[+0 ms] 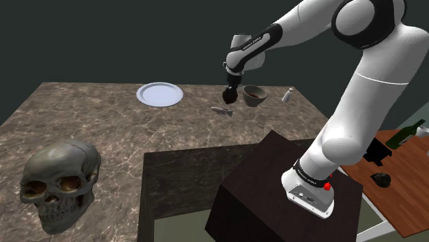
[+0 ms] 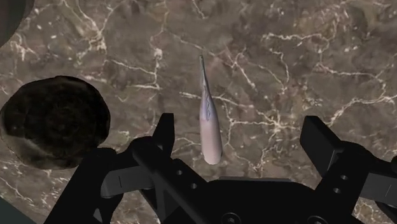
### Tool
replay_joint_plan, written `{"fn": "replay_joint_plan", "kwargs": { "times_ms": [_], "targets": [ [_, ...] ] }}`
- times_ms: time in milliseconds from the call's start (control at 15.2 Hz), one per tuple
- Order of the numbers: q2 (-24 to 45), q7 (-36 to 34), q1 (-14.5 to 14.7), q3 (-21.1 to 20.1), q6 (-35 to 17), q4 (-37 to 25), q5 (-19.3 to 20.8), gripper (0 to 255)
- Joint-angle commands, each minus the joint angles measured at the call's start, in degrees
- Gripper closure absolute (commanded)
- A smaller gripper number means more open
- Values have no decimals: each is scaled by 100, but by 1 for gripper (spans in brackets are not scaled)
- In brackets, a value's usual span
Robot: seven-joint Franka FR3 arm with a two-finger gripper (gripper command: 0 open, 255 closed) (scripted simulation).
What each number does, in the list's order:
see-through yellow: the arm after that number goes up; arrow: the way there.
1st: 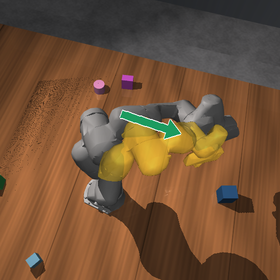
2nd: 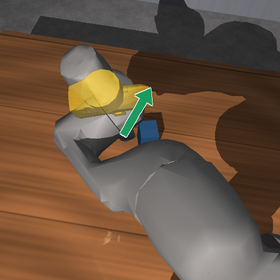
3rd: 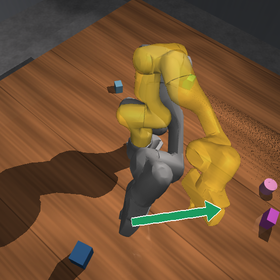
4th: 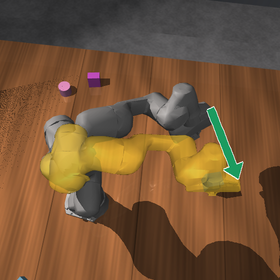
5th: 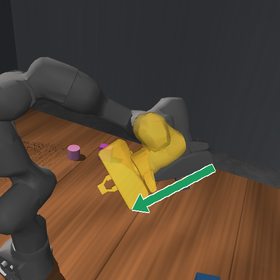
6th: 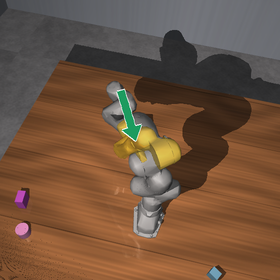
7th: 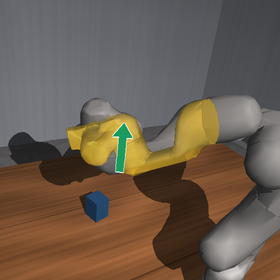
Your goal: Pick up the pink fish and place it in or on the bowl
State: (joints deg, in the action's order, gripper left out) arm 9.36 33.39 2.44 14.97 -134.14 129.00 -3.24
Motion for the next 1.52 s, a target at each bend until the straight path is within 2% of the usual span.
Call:
{"fn": "replay_joint_plan", "kwargs": {
  "times_ms": [0, 264, 792, 1254, 1320, 1452],
  "targets": [
    [511, 262, -59, -55, -116, -322, -206, 0],
    [1366, 639, -216, -217, -259, -902, -484, 0],
    [1795, 744, -283, -321, -734, -847, -640, 0],
    [1795, 744, -283, -321, -734, -847, -640, 0],
    [1795, 743, -283, -321, -734, -848, -640, 255],
    [1795, 743, -283, -321, -734, -848, -640, 255]
  ]
}}
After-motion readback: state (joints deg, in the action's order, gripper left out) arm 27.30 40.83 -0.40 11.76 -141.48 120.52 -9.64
